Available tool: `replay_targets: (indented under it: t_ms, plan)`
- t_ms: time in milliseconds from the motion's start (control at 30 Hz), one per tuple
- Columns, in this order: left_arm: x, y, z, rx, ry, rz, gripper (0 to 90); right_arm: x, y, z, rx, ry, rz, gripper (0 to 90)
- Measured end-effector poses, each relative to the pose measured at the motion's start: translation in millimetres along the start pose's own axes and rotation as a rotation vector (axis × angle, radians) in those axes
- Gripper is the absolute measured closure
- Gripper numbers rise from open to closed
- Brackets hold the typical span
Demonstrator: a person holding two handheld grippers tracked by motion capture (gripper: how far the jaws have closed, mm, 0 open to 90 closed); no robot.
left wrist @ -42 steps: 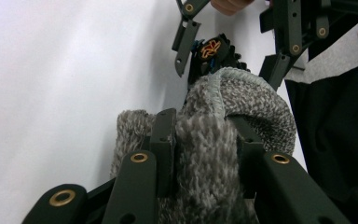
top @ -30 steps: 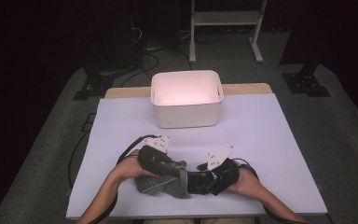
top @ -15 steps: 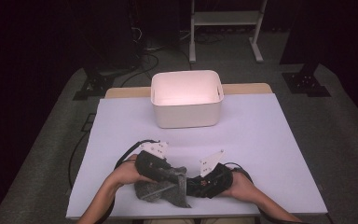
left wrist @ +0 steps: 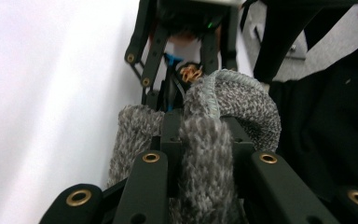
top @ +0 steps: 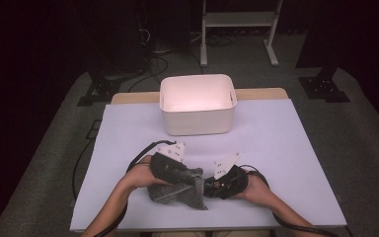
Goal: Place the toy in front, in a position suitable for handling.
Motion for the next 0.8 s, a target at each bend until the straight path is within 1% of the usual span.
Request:
replay_targets:
  t_ms: [33, 67, 133, 167, 233, 300, 367, 433, 467, 500, 533, 600, 700, 800]
  plan:
    - [0.1, 2.5, -2.2, -0.005, -0.002, -0.005, 75.2, -0.2, -0.3, -0.9, 0.01, 0.008, -0.002, 55.4]
    - [0.7, 3.6, -3.1, 0.009, -0.004, -0.01, 75.2, -0.3, -0.7, -1.0, 0.013, 0.012, 0.001, 54.2]
    - [0.6, 2.2, -4.4, 0.018, -0.008, 0.001, 75.1, -1.0, -5.4, -0.9, 0.018, 0.023, 0.007, 47.4]
    - [1.2, 1.6, -5.0, 0.018, -0.01, 0.0, 75.1, 0.1, -8.5, -1.0, 0.024, 0.019, -0.001, 44.7]
    - [1.2, 0.7, -5.4, 0.011, -0.004, 0.007, 74.7, 2.3, -16.6, -4.7, 0.029, 0.034, -0.004, 43.8]
    - [0.6, 1.0, -4.6, 0.004, -0.002, 0.011, 74.7, 4.0, -21.8, -7.5, 0.041, 0.051, -0.011, 45.2]
    - [0.0, 1.1, -3.2, 0.0, 0.0, 0.016, 74.7, 5.2, -27.1, -9.6, 0.062, 0.068, -0.006, 47.1]
    - [-1.4, 0.2, -1.6, -0.004, 0.008, 0.03, 75.3, 4.8, -29.7, -10.7, 0.072, 0.079, 0.0, 51.8]
    - [-2.0, -0.4, -0.6, -0.006, 0.009, 0.035, 75.8, 3.9, -30.1, -11.5, 0.068, 0.073, 0.009, 55.6]
    - [-2.9, -1.2, 1.3, -0.006, 0.014, 0.043, 76.7, 3.2, -29.9, -11.5, 0.068, 0.068, 0.01, 56.0]
    - [-3.1, -1.5, 4.3, 0.002, 0.016, 0.046, 77.3, 3.3, -29.3, -11.5, 0.064, 0.057, -0.002, 56.3]
    - [-2.3, 0.1, 10.8, 0.006, 0.034, 0.039, 78.1, 1.6, -28.6, -10.8, 0.055, 0.043, -0.006, 56.8]
    - [-1.4, 8.2, 21.6, -0.012, 0.068, 0.021, 78.1, 1.5, -27.7, -10.1, 0.063, 0.048, -0.003, 56.8]
    - [-2.3, 22.6, 34.3, -0.021, 0.095, 0.001, 78.1, 1.4, -27.1, -9.5, 0.072, 0.052, -0.003, 56.9]
Point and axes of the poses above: each handheld gripper's, and its own axes: y roughly forward along the jaws, z roughly out of its top, x roughly to its right, the point moved 10 cm from there along y, roughly forward along the jaws, and after that the axes turned 8 degrees about y, right-handed, at the moved point
